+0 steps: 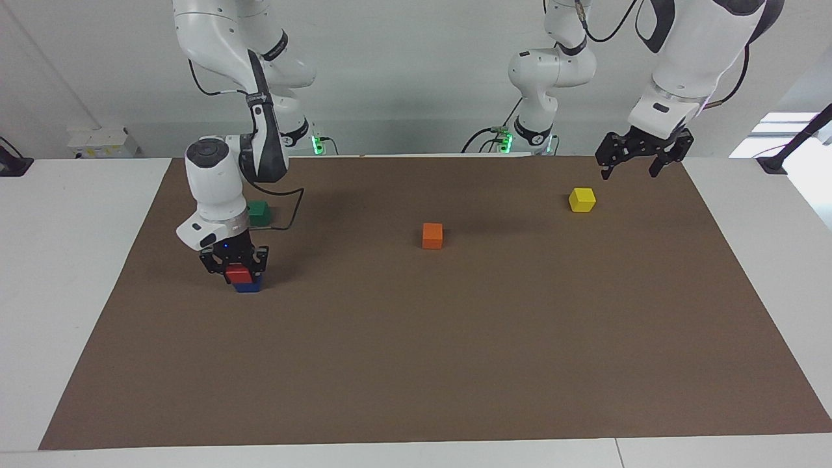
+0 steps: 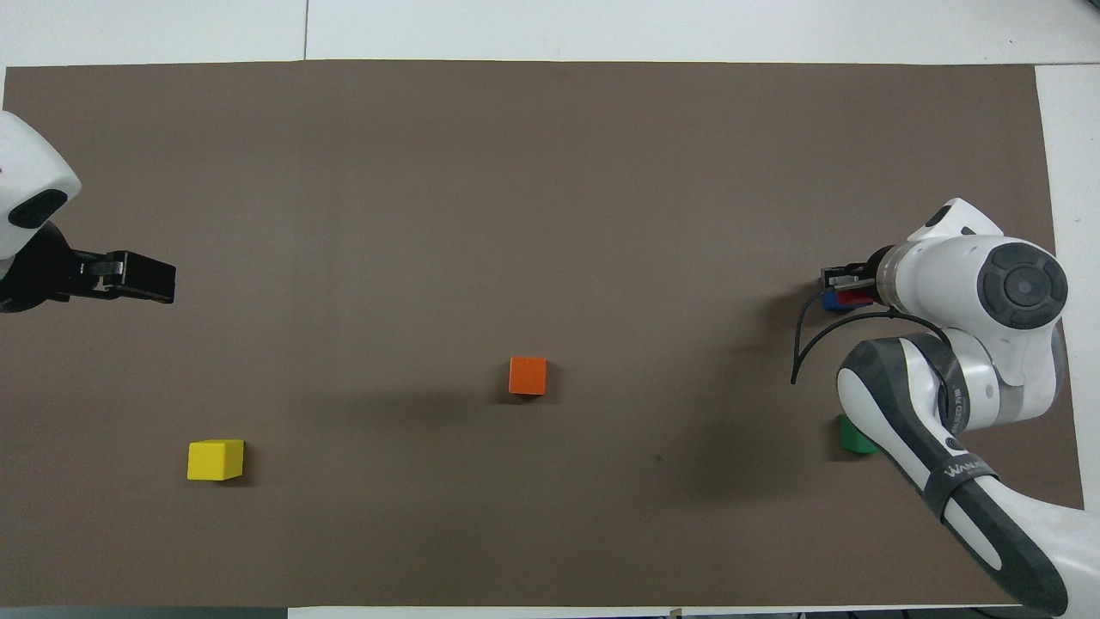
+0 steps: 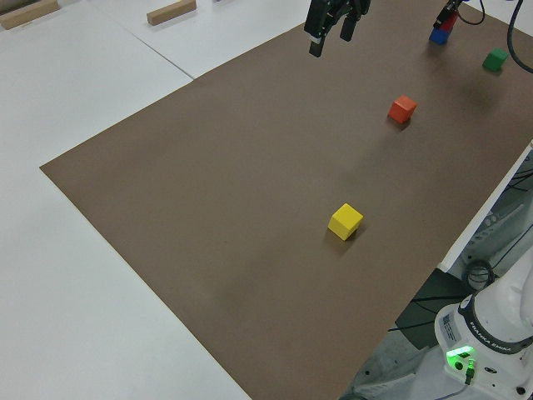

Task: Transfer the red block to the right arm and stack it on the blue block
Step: 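Open the right gripper to release the red cube on the blue cube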

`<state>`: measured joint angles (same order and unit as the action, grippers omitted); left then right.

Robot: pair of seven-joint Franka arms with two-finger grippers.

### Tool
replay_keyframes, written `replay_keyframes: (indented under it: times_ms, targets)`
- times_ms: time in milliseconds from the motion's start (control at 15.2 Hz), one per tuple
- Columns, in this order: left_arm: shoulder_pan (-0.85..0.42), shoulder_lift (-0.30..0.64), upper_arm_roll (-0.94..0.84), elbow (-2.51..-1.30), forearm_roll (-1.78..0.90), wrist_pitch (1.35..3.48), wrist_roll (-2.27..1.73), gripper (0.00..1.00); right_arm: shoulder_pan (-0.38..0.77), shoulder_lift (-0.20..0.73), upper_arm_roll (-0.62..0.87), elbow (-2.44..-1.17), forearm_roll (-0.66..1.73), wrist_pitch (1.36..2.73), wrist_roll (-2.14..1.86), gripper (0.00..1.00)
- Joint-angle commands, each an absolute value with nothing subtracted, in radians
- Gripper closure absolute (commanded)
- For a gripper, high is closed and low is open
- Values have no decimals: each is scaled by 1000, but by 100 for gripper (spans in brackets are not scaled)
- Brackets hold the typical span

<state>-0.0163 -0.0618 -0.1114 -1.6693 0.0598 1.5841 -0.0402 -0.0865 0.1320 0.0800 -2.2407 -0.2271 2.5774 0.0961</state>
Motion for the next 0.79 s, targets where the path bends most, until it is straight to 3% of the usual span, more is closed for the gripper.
replay_keyframes:
  times_ms: [0, 461, 527, 593, 659, 725]
  targets:
    - [-8, -72, -118, -1684, 78, 1589, -43, 0, -103, 133, 87, -2290, -201, 2606, 54, 100]
    - [-8, -74, -118, -1684, 78, 1589, -43, 0, -103, 135, 86, -2283, -202, 2606, 55, 98]
    - [-8, -74, -118, -1684, 78, 1589, -41, 0, -101, 137, 86, -2278, -202, 2605, 54, 61]
    - [-8, -72, -118, -1684, 78, 1589, -41, 0, -101, 138, 86, -2276, -202, 2605, 54, 33]
    - [-8, -72, -118, -1684, 78, 1589, -41, 0, -101, 140, 87, -2269, -202, 2603, 55, 16]
    - [-8, -74, -118, -1684, 78, 1589, -43, 0, -101, 141, 87, -2264, -202, 2600, 54, 10]
